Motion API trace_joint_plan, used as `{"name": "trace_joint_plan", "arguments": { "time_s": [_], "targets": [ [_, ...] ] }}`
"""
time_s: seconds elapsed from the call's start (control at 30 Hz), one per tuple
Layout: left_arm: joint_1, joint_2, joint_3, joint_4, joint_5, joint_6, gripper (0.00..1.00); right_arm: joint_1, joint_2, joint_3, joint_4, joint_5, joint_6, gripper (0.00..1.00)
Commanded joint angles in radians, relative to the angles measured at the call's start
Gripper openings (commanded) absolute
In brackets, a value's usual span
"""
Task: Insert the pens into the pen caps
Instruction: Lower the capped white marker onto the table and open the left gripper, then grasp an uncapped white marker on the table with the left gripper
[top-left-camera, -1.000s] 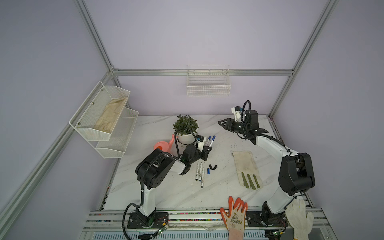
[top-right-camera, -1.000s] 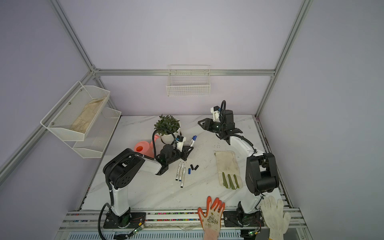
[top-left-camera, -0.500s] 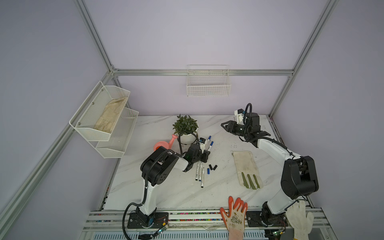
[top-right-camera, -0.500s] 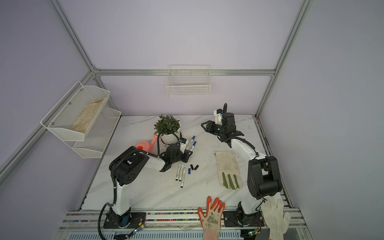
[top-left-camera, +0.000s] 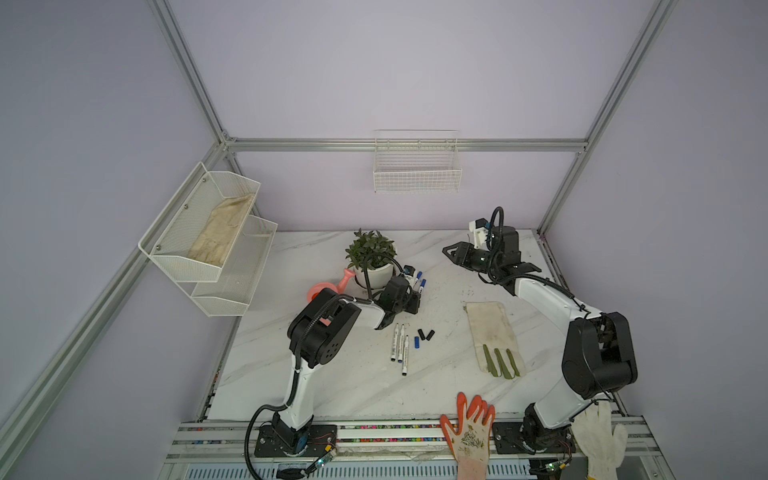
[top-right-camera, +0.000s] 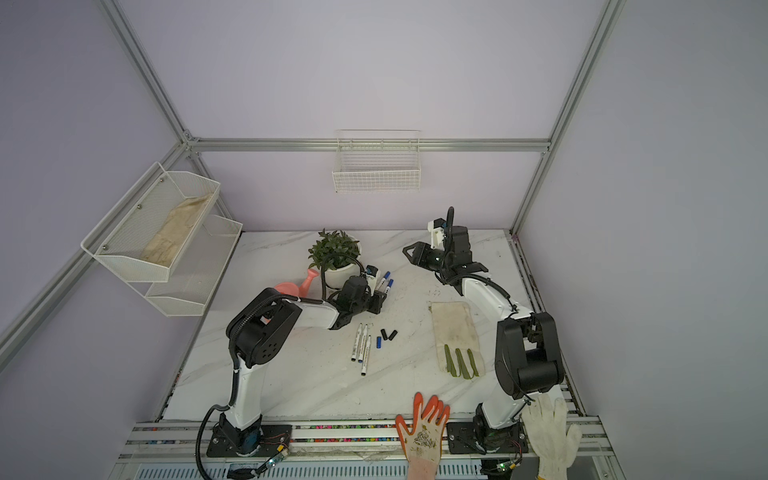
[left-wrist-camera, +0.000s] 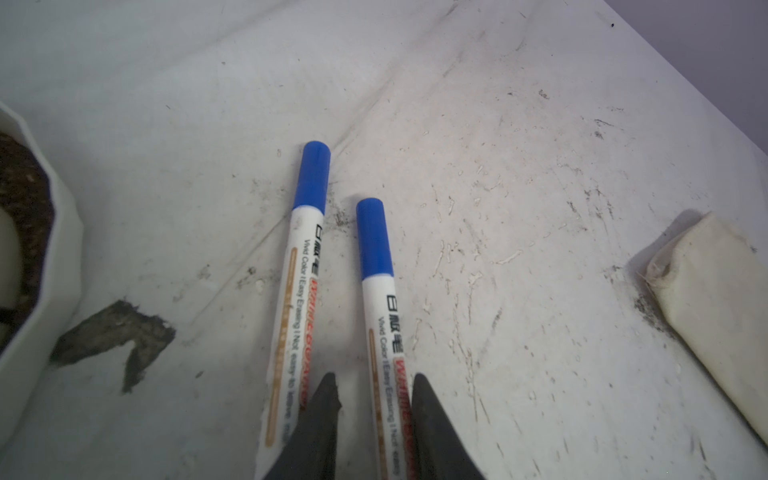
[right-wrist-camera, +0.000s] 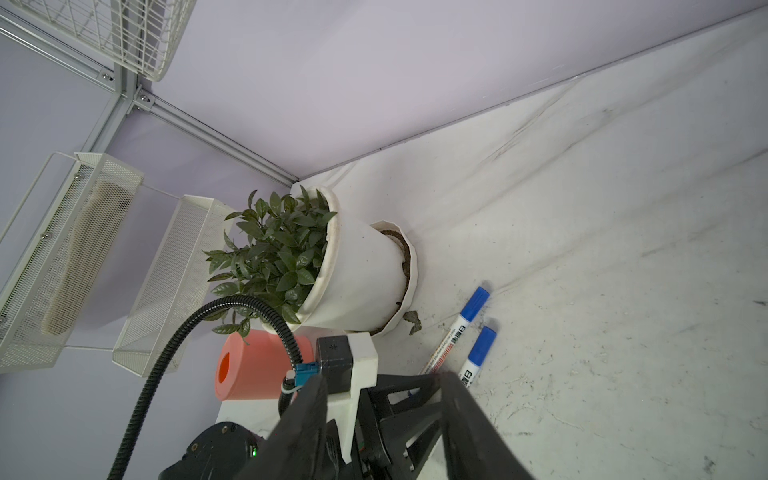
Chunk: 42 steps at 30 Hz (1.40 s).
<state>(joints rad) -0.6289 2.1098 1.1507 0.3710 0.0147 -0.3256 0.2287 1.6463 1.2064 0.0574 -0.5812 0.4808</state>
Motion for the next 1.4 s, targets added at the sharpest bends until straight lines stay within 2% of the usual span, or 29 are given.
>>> {"name": "trace_joint_plan", "arguments": {
  "time_s": [0.0, 0.2, 0.33, 0.43, 0.67, 0.8, 1.03, 1.23, 1.37],
  "targets": [
    [0.002, 0.013, 0.078, -0.075, -0.034, 0.019, 0.33, -0.006, -0.043, -0.013, -0.029, 0.011, -0.019, 0.47],
    [0.002, -0.034, 0.085, -0.081, 0.001, 0.021, 0.36, -0.006, -0.045, -0.010, -0.068, 0.038, -0.057, 0.47],
    [0.002, -0.136, 0.034, -0.076, 0.051, 0.024, 0.41, -0.006, -0.055, -0.015, -0.074, 0.050, -0.068, 0.47],
    [0.000, -0.252, -0.075, -0.063, 0.059, 0.033, 0.46, -0.007, -0.059, -0.020, -0.086, 0.062, -0.078, 0.47],
    [-0.029, -0.526, -0.414, -0.096, 0.009, 0.073, 0.48, -0.006, -0.051, -0.024, -0.105, 0.070, -0.109, 0.46],
    [-0.063, -0.610, -0.508, -0.180, -0.043, 0.165, 0.50, -0.006, -0.041, -0.021, -0.107, 0.070, -0.110, 0.46],
    [-0.074, -0.670, -0.563, -0.247, -0.047, 0.168, 0.51, -0.007, -0.034, -0.006, -0.116, 0.075, -0.120, 0.46],
    [-0.094, -0.636, -0.535, -0.277, -0.045, 0.174, 0.51, -0.006, -0.029, -0.010, -0.118, 0.076, -0.122, 0.46],
    [-0.116, -0.603, -0.514, -0.327, -0.100, 0.168, 0.51, -0.007, -0.032, -0.010, -0.118, 0.078, -0.124, 0.46]
  ]
}}
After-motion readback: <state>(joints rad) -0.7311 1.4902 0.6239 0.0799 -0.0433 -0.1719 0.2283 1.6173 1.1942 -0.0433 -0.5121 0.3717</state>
